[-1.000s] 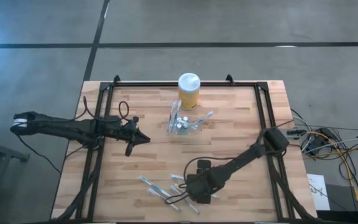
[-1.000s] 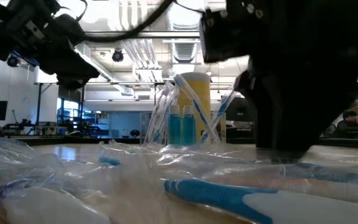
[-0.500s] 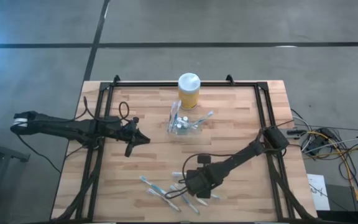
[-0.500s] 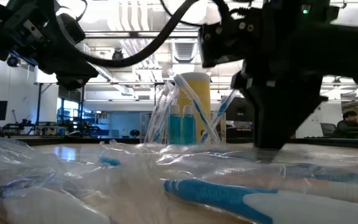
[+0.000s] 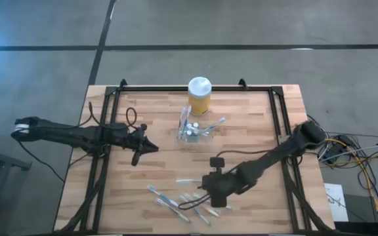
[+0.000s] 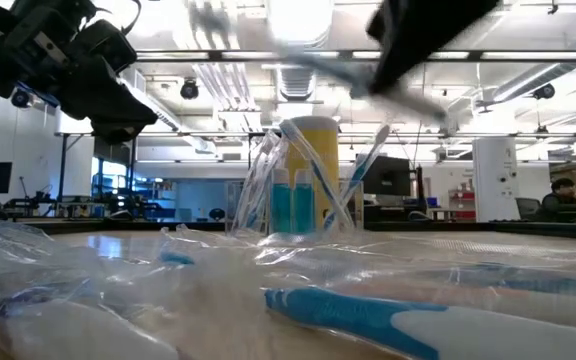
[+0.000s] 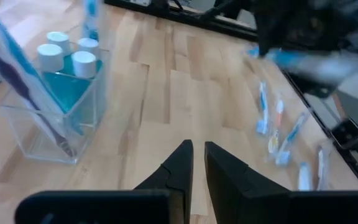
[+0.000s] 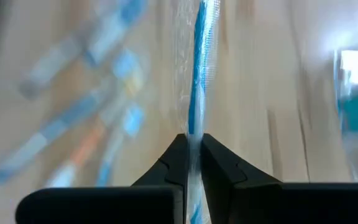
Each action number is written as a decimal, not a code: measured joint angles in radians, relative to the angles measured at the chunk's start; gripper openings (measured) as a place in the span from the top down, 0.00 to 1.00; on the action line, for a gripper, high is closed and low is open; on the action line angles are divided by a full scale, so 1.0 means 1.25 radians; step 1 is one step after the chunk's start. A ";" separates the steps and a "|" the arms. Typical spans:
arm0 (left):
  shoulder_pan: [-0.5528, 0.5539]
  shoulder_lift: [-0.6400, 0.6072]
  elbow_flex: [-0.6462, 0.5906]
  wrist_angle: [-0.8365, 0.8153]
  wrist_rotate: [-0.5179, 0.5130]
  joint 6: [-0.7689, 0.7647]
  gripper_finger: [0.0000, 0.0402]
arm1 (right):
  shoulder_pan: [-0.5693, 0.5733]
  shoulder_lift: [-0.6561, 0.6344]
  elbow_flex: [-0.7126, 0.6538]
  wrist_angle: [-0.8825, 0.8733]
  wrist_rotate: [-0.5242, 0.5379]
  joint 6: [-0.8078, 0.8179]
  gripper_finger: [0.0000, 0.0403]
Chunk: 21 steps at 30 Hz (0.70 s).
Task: Pick & Place toothbrushing station
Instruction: Put the blue toothbrush into the transparent organizer
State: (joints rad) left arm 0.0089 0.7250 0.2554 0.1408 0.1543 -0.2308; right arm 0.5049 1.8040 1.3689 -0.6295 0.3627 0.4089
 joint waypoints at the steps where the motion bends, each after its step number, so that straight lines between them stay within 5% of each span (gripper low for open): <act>1: -0.004 0.000 0.000 -0.001 0.005 0.010 0.89 | 0.000 -0.030 -0.032 0.062 0.000 -0.029 0.95; 7: -0.052 0.027 -0.044 0.151 0.009 0.057 0.89 | -0.022 -0.138 -0.266 0.511 0.006 -0.177 0.95; 13: -0.079 0.067 -0.095 0.373 -0.027 0.059 0.90 | -0.079 -0.136 -0.432 0.887 0.004 -0.263 0.95; 21: -0.099 0.146 -0.068 0.432 -0.191 0.105 0.89 | -0.134 -0.113 -0.546 1.154 0.001 -0.374 0.96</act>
State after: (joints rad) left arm -0.1151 0.9073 0.1702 0.6813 -0.0847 -0.0992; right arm 0.3371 1.6630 0.6859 0.8127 0.3644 -0.0586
